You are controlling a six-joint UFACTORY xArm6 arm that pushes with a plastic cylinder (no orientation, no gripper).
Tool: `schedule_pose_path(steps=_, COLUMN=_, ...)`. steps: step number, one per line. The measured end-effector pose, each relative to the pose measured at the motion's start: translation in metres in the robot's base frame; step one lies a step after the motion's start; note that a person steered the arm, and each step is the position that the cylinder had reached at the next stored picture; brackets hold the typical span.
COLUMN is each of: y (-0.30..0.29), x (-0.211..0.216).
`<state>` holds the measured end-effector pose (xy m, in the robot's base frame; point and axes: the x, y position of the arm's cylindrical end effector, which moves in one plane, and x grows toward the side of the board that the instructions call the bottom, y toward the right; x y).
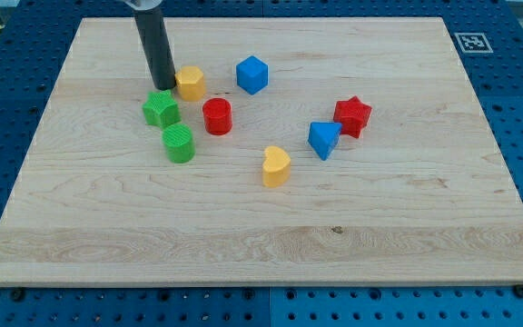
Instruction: Move the red star towards left
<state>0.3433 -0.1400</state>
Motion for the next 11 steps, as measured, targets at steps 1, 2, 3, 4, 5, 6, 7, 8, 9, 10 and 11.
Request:
schedule_pose_path(steps=1, y=0.006, x=-0.001)
schedule_pose_path(steps=2, y=0.006, x=-0.043)
schedule_pose_path(steps=3, y=0.024, x=-0.097)
schedule_pose_path(steps=4, y=0.096, x=-0.104)
schedule_pose_path(steps=5, y=0.190, x=-0.094)
schedule_pose_path(steps=6, y=0.276, x=-0.053)
schedule_pose_path(steps=7, y=0.316, x=0.022)
schedule_pose_path(steps=8, y=0.322, x=0.039)
schedule_pose_path(steps=9, y=0.324, x=0.065)
schedule_pose_path(steps=10, y=0.324, x=0.096)
schedule_pose_path(steps=11, y=0.324, x=0.096)
